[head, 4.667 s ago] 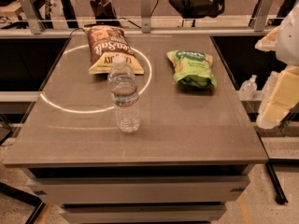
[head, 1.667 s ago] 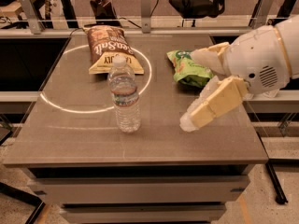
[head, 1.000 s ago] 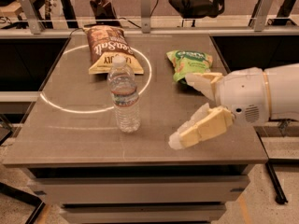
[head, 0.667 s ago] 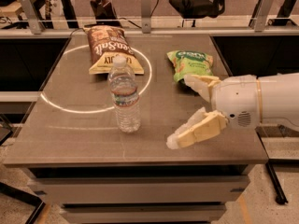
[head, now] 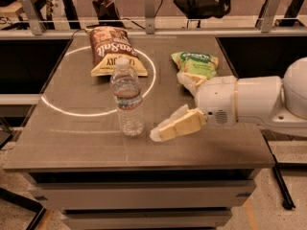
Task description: Knock water bottle over
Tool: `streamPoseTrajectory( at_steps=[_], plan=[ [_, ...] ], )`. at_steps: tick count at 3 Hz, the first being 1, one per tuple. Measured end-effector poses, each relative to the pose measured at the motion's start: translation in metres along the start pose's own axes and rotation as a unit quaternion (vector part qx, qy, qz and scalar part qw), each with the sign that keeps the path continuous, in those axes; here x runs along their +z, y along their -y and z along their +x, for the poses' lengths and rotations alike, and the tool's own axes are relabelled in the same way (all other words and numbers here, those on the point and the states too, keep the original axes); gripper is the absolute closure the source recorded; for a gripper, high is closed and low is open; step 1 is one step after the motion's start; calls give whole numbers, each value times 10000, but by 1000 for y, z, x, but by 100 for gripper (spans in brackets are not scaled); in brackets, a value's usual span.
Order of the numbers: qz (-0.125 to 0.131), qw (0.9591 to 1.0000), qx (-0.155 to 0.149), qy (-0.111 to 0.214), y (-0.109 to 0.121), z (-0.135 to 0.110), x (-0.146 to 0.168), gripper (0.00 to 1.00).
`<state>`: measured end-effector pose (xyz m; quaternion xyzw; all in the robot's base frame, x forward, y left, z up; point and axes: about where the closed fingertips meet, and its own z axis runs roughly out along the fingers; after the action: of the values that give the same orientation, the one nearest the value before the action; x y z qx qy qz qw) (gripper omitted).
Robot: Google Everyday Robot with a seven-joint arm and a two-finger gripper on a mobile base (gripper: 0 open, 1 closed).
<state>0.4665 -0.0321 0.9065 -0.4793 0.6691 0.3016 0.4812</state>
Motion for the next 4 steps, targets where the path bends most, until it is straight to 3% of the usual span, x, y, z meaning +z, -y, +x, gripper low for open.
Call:
streamPoseTrajectory(
  at_steps=[1,3,4],
  plan=[
    [84,9996,246,123,5,-5,23,0],
    [-62,9973,580,447,0,-35,58,0],
    [-162,9970,553,526,-3,-48,71,18]
  ],
)
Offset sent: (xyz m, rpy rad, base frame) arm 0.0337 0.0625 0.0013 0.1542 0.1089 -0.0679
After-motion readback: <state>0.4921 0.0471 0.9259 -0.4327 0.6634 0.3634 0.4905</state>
